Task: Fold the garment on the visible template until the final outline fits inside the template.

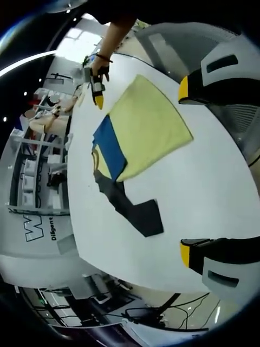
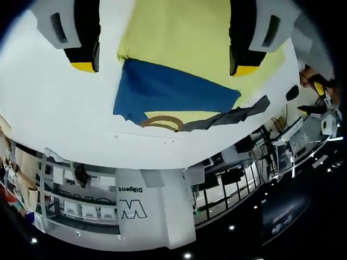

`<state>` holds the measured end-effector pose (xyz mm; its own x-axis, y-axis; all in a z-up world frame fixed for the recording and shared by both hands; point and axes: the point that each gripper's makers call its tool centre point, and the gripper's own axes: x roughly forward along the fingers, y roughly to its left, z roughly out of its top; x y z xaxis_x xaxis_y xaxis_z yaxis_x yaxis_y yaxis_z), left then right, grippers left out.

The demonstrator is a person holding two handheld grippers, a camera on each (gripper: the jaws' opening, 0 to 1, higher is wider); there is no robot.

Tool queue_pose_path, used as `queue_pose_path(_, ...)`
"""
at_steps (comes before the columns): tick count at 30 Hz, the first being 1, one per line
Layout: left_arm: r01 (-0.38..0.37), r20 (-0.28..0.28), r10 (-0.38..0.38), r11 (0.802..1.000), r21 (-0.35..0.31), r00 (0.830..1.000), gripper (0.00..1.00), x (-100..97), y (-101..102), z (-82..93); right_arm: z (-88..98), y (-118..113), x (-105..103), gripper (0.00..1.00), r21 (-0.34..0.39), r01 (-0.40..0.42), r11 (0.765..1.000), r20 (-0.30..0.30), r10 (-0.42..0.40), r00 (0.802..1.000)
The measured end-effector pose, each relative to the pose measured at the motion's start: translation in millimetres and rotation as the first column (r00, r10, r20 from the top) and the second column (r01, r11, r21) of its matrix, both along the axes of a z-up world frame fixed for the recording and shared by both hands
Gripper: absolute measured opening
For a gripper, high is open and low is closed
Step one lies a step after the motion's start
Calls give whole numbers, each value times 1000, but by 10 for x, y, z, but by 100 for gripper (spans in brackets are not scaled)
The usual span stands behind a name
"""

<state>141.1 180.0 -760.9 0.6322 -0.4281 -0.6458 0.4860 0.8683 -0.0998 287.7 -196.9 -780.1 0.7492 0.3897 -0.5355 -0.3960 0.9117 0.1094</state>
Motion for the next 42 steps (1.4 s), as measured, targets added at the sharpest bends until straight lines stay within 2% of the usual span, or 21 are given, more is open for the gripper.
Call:
queue_pose_path(3,-1,4,1,1000,2,1000,98,17,-2,9,56,-35,-69,99,-16,4,1000,16,-4,1000)
queue_pose_path(7,-6,18,6,1000,6,1000,97,52,1,34,144,-35,-175,99,4,6,1000,28,-7,1000)
queue_pose_path(14,-38,34,37,999,30,999,96,145,78,17,268,1,-392,99,5,-28,1000,52,28,998)
queue_pose_path(23,-44,39,41,997,70,998,95,262,67,-63,278,15,-598,99,-17,-63,998,56,64,996)
queue_pose_path(29,-38,47,35,998,58,998,94,397,-11,-95,283,60,-722,99,-19,-86,996,52,86,995)
queue_pose_path(35,-43,66,36,993,108,997,94,549,28,-201,320,94,-843,99,-17,-102,995,53,102,993)
queue_pose_path(42,-51,63,42,988,146,997,91,669,64,-329,350,111,-940,99,-12,-117,993,55,118,992)
